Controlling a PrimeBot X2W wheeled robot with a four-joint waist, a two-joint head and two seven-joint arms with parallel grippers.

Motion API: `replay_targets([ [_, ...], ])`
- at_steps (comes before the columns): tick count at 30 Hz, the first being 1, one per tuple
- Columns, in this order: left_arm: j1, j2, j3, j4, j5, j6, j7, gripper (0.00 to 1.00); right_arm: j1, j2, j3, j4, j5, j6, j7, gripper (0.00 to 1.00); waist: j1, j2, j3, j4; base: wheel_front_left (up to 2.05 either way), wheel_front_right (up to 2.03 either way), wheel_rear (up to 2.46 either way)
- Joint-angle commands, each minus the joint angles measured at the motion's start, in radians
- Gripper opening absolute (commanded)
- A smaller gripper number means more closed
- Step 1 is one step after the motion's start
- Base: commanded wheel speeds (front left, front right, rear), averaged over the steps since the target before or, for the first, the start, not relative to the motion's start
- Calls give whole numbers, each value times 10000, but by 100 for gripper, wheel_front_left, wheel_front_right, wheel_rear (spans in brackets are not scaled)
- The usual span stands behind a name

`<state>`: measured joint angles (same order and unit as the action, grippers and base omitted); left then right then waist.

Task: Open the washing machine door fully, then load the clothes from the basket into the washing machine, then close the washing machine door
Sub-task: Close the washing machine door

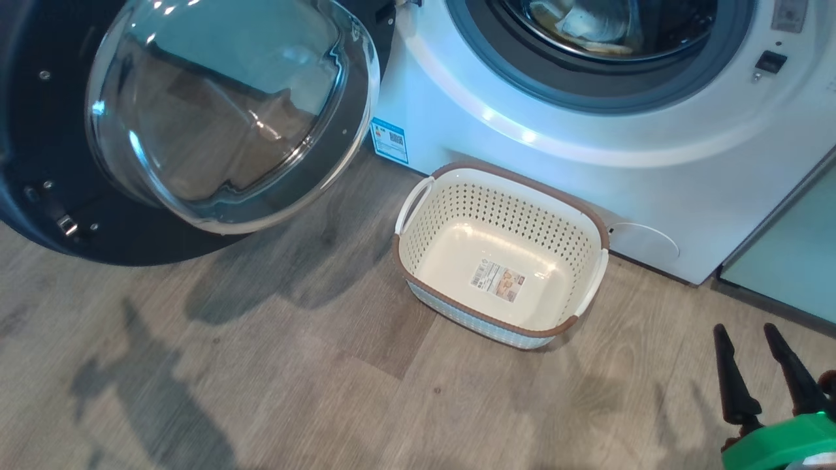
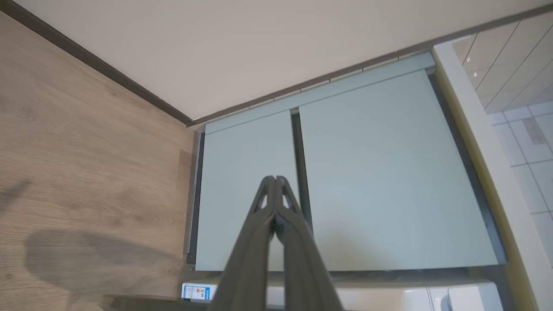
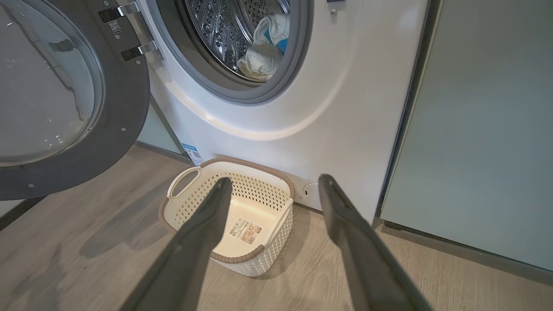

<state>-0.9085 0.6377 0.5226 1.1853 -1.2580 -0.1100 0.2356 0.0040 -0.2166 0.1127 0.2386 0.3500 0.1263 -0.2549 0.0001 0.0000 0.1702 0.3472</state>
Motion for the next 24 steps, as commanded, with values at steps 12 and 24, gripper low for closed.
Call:
replay_targets([
  [12,-1164,956,-696,-120,419,56,1191,0,-569,-523,239,-437,-40,44,-69,100,-1,0,546,-85,0,0,0],
  [24,-1563,849,-1150,-492,536,-97,1920,0,-768,-607,189,-471,-50,44,-69,100,-1,0,923,-292,0,0,0],
])
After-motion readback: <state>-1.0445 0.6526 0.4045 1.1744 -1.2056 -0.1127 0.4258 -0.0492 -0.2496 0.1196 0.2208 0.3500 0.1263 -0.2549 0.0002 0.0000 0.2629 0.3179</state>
